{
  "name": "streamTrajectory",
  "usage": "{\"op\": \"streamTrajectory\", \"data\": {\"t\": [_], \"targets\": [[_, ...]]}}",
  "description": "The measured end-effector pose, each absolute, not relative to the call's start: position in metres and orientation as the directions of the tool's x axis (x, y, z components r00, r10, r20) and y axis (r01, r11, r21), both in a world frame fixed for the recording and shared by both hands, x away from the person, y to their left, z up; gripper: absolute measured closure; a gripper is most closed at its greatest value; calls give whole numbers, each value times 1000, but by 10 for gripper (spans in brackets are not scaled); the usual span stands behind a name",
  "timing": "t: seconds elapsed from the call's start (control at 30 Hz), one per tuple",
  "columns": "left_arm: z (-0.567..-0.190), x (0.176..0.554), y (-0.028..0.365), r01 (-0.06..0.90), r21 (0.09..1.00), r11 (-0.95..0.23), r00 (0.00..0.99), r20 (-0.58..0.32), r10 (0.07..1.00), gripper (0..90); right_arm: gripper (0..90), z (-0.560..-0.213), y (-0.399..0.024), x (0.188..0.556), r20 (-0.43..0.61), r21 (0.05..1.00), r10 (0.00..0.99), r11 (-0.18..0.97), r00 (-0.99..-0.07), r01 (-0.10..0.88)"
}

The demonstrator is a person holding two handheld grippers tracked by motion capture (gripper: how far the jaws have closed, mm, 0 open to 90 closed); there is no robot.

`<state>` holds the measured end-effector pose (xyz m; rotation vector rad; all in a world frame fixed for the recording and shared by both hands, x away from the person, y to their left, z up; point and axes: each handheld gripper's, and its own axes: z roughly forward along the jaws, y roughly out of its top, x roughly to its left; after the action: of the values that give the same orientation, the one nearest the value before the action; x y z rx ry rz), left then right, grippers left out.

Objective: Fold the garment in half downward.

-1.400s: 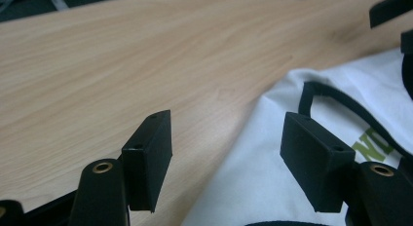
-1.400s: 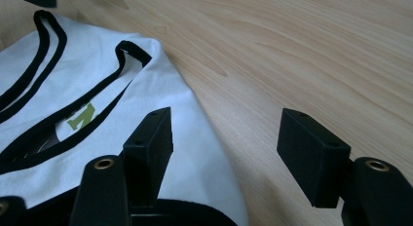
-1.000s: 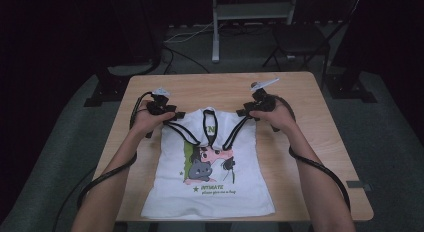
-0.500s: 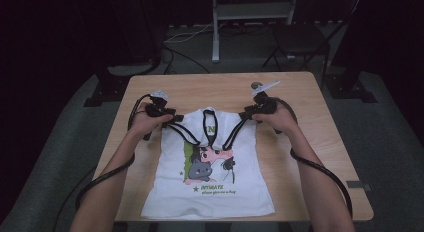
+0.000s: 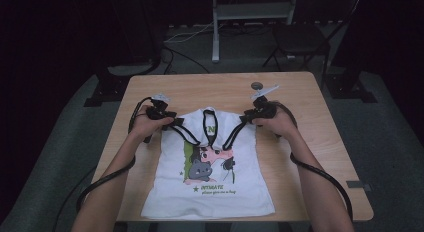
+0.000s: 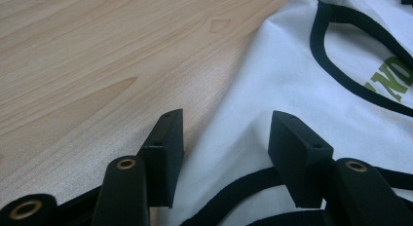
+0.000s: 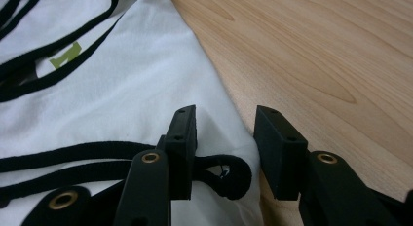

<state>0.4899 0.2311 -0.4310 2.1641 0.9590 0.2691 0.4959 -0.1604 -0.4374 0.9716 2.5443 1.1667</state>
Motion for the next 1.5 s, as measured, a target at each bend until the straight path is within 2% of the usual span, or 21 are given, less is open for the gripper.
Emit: {"op": "streamTrajectory", "data": {"t": [0.2,0.3,0.5,0.77,0.97,1.5], "targets": [[-431,485,227,550,701,-454,681,-61,730,526,635,-438,-155,487,9,737,625,523,-780,427],[-430,484,226,542,699,-466,686,-47,726,580,683,-439,-155,484,-10,747,620,526,-785,406],[-430,482,223,525,698,-487,702,-32,711,699,770,-441,-156,481,31,760,622,494,-782,423],[-431,481,225,533,709,-461,698,-62,713,802,786,-444,-161,481,88,772,634,443,-768,455],[-430,481,227,532,723,-442,688,-64,723,839,789,-443,-163,478,108,788,638,413,-763,457],[-420,471,230,493,757,-429,711,-66,700,843,790,-427,-167,462,95,835,614,380,-784,399]]}}
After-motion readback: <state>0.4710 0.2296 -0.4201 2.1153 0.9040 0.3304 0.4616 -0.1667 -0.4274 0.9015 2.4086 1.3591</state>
